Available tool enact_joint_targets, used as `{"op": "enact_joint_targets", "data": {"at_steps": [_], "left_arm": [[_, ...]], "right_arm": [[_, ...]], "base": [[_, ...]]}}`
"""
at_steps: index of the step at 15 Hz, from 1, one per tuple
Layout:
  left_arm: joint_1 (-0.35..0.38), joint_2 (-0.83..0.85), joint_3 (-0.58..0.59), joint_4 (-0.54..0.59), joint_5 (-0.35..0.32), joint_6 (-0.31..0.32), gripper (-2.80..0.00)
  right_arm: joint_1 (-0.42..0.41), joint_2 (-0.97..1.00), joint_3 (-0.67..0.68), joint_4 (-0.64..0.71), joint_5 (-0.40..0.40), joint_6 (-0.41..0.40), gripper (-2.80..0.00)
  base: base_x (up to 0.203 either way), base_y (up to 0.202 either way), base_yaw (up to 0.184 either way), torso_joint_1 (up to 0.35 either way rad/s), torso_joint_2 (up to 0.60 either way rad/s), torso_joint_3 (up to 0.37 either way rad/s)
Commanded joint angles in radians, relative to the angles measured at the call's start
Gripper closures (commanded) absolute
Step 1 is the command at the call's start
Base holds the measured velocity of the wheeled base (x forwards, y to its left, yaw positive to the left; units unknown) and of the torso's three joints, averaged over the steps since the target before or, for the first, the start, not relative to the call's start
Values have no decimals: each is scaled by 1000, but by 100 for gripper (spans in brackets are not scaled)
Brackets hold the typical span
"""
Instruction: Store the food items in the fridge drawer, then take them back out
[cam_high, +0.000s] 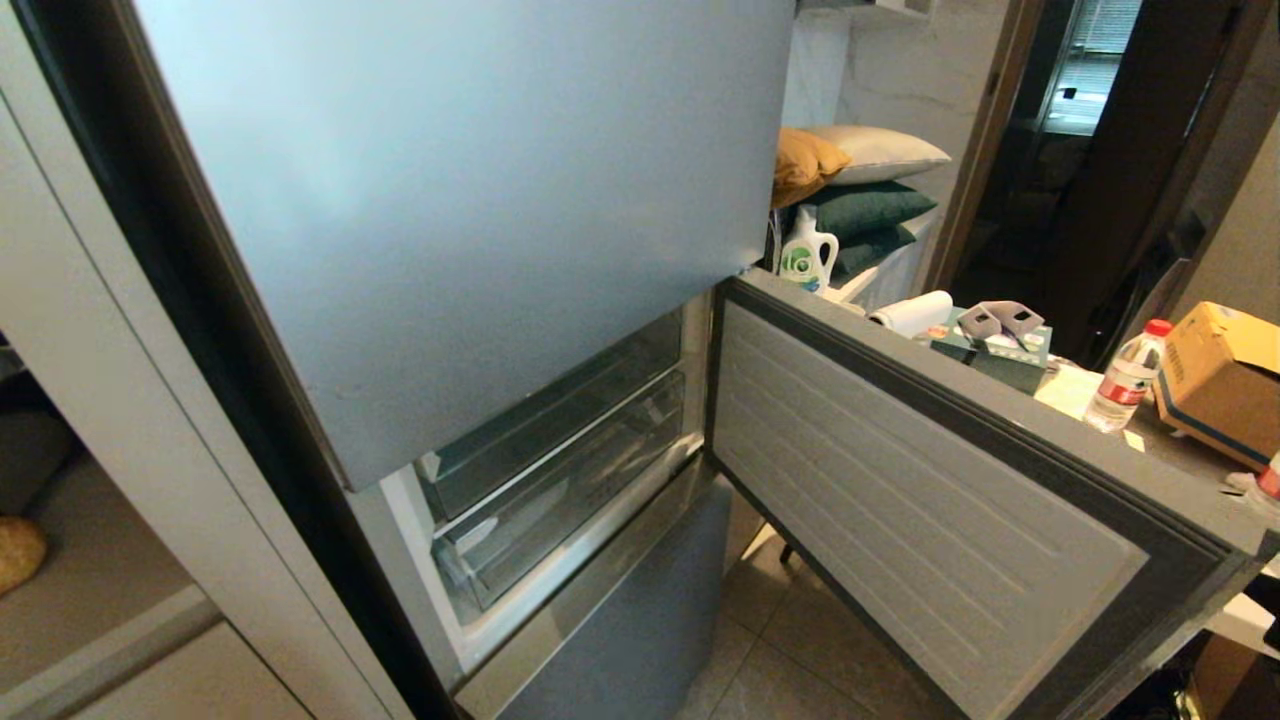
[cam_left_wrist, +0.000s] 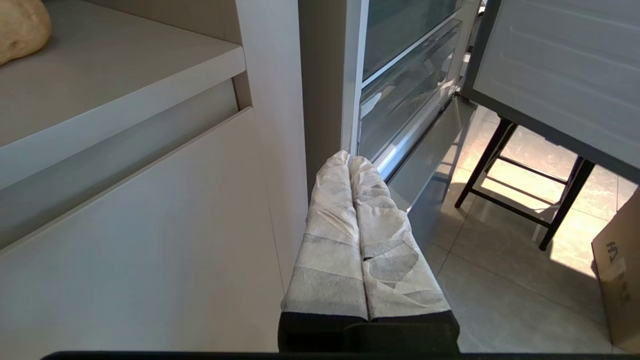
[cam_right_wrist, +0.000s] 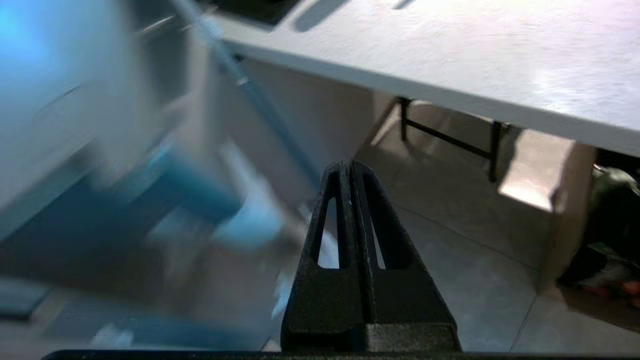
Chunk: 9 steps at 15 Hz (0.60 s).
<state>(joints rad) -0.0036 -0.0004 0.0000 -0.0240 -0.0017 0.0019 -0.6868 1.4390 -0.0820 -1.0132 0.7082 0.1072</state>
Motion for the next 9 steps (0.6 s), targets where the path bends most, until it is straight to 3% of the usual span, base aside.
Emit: {"op": "enact_joint_targets", "data": {"at_steps": [1,4,6,9], "left_arm": [[1,0,9,-1,0,1,0],[1,0,11,-1,0,0,0],[1,0,9,-1,0,0,0],[1,0,11,-1,0,0,0]], "right_arm": [[8,-159,70,-6,50,-3,0],[113,-193,80,4,59,5,0],[131,-200,79,7,57,8,0],[278,-166,58,7,53,11,0]], "base": [[0,0,0,0,0,0],[0,0,0,0,0,0],[0,0,0,0,0,0],[0,0,0,0,0,0]]}}
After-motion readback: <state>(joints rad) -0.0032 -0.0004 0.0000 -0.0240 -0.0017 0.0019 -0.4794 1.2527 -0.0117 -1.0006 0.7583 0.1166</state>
